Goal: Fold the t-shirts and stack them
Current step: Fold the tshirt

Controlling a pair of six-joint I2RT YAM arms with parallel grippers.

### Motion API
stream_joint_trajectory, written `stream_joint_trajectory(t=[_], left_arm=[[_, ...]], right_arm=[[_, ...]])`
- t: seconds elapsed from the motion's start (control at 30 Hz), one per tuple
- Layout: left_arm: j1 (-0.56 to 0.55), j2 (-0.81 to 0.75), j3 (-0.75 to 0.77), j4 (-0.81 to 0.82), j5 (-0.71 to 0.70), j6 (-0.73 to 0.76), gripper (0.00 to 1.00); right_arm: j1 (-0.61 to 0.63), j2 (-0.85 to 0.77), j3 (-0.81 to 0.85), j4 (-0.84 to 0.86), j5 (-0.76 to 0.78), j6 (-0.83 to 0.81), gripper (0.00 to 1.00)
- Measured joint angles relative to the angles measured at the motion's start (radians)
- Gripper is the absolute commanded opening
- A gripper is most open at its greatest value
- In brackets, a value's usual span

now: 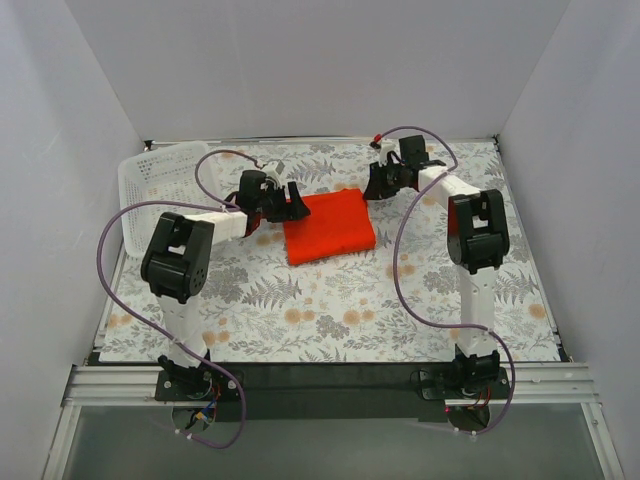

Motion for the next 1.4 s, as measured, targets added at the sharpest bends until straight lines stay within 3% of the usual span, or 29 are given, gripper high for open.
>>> stream_joint_trajectory(t=[0.03,0.1,0.23,0.43,0.73,1.2,1.37,1.4], left_arm=[[0.002,-0.003,0.003,0.0,0.009,0.001,0.63],[0.003,-0.013,0.008,0.0,0.024,0.004,0.63],[0.004,-0.024,0.038,-0.008,0.041,0.002,0.63],[0.024,0.008,0.122,-0.014,0.063,-0.029,0.63],[0.048,0.16,0.224,-0.039,0.073,-0.058,0.62],[0.063,0.257,0.315,-0.034,0.085,-0.073,0.61],[0.068,0.288,0.35,-0.006,0.097,-0.082,0.61],[0.068,0.288,0.35,-0.003,0.097,-0.08,0.61]], right_arm=[[-0.003,-0.039,-0.047,-0.004,-0.028,-0.035,0.27],[-0.011,-0.131,-0.148,-0.007,-0.111,-0.107,0.3],[-0.005,-0.254,-0.25,-0.036,-0.324,-0.205,0.21],[0.021,-0.203,-0.259,-0.061,-0.48,-0.23,0.14],[0.009,-0.151,-0.352,-0.136,-0.543,-0.249,0.12],[-0.03,-0.091,-0.406,-0.171,-0.586,-0.279,0.08],[-0.056,-0.084,-0.402,-0.216,-0.613,-0.314,0.15],[-0.058,-0.084,-0.396,-0.241,-0.614,-0.338,0.22]])
